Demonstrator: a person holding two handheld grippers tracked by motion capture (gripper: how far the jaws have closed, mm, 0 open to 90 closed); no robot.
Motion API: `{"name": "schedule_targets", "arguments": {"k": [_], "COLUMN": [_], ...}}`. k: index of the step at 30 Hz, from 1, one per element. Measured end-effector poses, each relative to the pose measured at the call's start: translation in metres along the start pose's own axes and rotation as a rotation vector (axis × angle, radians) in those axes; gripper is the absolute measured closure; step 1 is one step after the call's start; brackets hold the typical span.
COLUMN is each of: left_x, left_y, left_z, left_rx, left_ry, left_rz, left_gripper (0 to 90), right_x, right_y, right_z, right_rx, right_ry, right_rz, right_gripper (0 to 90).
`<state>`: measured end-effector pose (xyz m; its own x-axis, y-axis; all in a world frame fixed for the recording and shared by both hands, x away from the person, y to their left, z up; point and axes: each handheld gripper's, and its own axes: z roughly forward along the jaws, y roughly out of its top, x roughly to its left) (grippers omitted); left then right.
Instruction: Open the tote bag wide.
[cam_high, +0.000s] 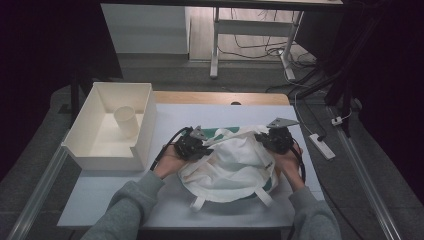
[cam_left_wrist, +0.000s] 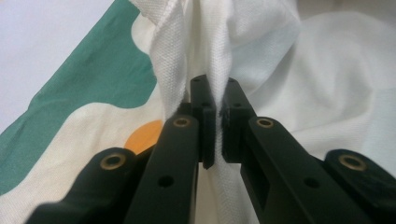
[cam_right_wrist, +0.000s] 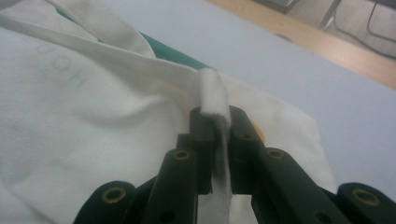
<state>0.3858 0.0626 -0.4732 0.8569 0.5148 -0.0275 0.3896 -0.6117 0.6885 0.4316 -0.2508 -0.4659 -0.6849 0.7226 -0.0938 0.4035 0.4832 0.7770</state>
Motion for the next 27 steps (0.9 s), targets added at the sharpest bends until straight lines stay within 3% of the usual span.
{"name": "schedule_targets", "arguments": {"k": [8,13,16,17,18,19,21,24,25,26,27], "left_x": [0.003,0.005,0.006,0.006,0.007,0.007,0.007,0.008,0.008,0.008,0.008], "left_y": [-0.001,-0.001,-0.002,-0.002,-0.002,-0.002,-0.002,-0.002,-0.002,-0.002,-0.002], "left_z": [0.007,0.007,0.006,0.005,0.005,0.005,0.006,0.006,0.006,0.006,0.006], "left_rx": [0.013,0.010,0.005,0.004,0.003,0.003,0.002,-0.002,-0.001,-0.001,0.000], "left_ry": [0.003,-0.005,-0.010,-0.011,-0.012,-0.013,-0.015,-0.017,-0.016,-0.015,-0.015], "left_rz": [-0.016,-0.024,-0.031,-0.031,-0.031,-0.033,-0.037,-0.042,-0.041,-0.041,-0.041], "left_gripper": [86.1,86.0,85.8,85.8,85.7,85.7,85.6,85.5,85.5,85.5,85.5], "right_x": [-0.003,-0.002,0.001,0.002,0.006,0.006,0.010,0.026,0.033,0.048,0.048], "right_y": [-0.014,-0.014,-0.008,-0.004,0.004,0.004,0.011,0.018,0.019,0.021,0.021], "right_z": [0.029,0.029,0.018,0.011,-0.007,-0.007,-0.026,-0.049,-0.053,-0.057,-0.057], "right_rx": [0.073,0.072,0.060,0.042,-0.017,-0.017,-0.064,-0.113,-0.117,-0.109,-0.109], "right_ry": [0.019,0.013,-0.003,-0.013,-0.026,-0.026,-0.013,0.041,0.062,0.115,0.115], "right_rz": [0.020,0.019,0.013,0.008,0.011,0.011,0.016,-0.007,-0.025,-0.063,-0.063], "right_gripper": [82.6,82.2,71.8,65.5,56.8,56.8,51.3,48.9,48.5,47.9,47.9]}}
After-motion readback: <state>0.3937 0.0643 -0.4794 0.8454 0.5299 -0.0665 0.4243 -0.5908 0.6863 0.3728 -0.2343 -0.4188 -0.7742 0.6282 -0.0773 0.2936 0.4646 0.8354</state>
